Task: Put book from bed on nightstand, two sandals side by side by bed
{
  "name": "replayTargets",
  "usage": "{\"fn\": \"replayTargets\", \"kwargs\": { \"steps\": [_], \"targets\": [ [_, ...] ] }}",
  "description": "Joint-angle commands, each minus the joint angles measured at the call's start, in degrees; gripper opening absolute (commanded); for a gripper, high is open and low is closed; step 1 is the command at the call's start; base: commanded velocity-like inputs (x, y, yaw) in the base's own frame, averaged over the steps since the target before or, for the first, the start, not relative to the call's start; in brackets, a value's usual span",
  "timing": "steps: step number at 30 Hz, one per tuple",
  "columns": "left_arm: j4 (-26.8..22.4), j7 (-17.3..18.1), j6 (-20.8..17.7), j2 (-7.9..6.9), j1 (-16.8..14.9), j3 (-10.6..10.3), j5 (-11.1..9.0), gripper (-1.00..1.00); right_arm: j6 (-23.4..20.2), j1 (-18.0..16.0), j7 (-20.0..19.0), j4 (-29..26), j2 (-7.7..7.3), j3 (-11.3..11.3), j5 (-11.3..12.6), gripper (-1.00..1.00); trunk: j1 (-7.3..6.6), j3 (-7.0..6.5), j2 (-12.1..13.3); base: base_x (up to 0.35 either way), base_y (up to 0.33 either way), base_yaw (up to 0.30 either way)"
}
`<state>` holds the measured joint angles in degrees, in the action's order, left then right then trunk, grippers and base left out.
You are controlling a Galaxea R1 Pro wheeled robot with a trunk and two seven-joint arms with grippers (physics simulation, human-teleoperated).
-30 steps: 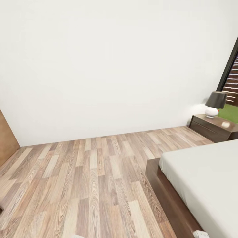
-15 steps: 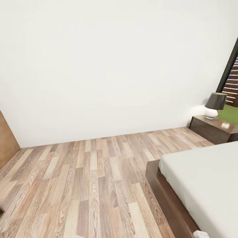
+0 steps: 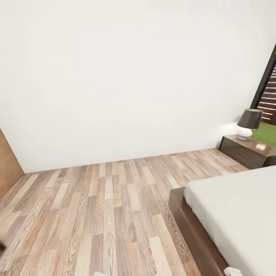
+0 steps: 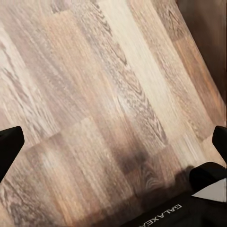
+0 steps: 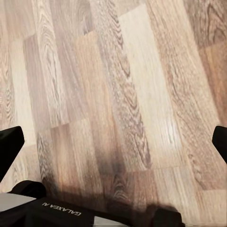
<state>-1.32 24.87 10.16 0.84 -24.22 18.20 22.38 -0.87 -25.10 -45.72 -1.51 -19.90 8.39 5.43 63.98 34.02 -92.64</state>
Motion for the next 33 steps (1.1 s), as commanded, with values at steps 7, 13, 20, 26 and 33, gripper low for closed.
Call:
{"fn": "replayTargets", "kwargs": {
  "steps": [7,13,20,26,33],
  "targets": [
    [-9.7,2.7,-11.4,0.56,-1.1,0.8,0.2,1.00,-8.3,0.0,-0.3,-4.1,-0.12,0.2,0.5,1.00,-1.55,-1.21,2.8,0.000,0.000,0.000],
    [-13.7,14.2,-15.1,0.41,-1.0,1.1,0.1,1.00,-8.6,0.0,-0.3,-5.0,-0.14,-0.1,0.4,1.00,-2.87,-2.28,5.2,0.000,0.000,0.000],
    [-13.6,15.0,-15.2,0.35,-0.5,1.1,-2.1,1.00,-8.2,0.0,-0.2,-4.8,0.02,-0.3,0.2,1.00,-4.40,-3.54,8.0,0.000,0.000,0.000],
    [-13.6,15.1,-15.3,0.31,-0.4,1.1,-5.3,1.00,-8.2,0.0,-0.2,-4.7,0.03,-0.3,0.2,1.00,-5.72,-4.62,10.4,0.000,0.000,0.000],
    [-13.5,15.1,-15.3,0.31,-0.4,1.1,-5.7,1.00,-8.1,0.0,-0.2,-4.7,0.03,-0.3,0.2,1.00,-7.26,-5.87,13.2,0.000,0.000,0.000]
  ]
}}
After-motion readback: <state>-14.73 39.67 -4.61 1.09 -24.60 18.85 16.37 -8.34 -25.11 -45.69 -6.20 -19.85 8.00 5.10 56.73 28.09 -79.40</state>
